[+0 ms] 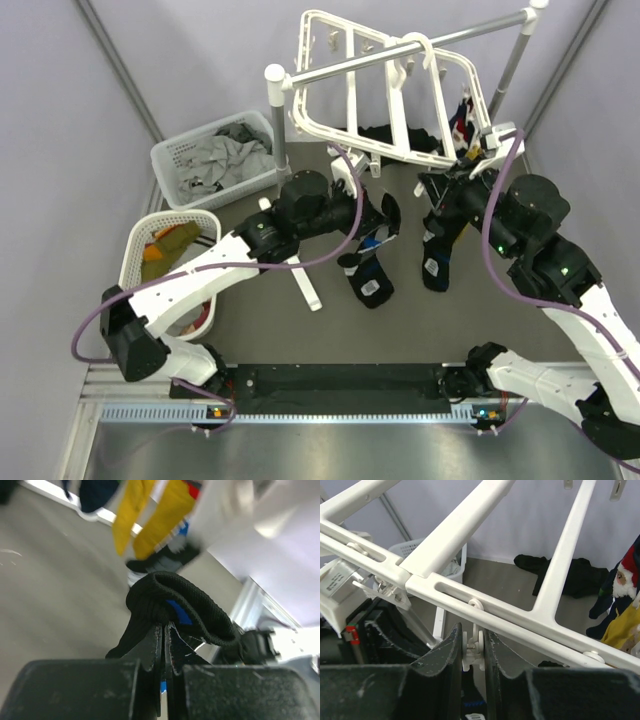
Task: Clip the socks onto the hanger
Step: Clamp the sock onto the hanger.
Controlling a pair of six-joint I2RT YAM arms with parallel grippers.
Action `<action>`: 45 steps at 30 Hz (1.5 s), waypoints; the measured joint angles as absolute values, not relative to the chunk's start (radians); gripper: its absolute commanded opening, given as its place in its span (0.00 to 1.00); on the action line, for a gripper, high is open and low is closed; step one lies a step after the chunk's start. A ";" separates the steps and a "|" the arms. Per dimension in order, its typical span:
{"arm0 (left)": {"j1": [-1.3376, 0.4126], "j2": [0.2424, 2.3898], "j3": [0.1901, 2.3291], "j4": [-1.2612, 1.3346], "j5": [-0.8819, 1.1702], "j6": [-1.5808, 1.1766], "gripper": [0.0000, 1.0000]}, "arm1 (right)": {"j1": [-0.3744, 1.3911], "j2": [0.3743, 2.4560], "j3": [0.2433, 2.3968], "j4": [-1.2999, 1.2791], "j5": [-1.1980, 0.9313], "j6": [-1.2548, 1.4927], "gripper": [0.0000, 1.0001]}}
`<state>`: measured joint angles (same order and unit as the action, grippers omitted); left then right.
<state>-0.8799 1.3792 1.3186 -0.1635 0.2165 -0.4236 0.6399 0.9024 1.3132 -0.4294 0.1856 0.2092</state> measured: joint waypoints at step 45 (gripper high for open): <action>-1.066 1.489 1.265 0.212 -0.154 -0.384 0.00 | 0.625 0.921 1.324 -0.443 0.182 0.239 0.09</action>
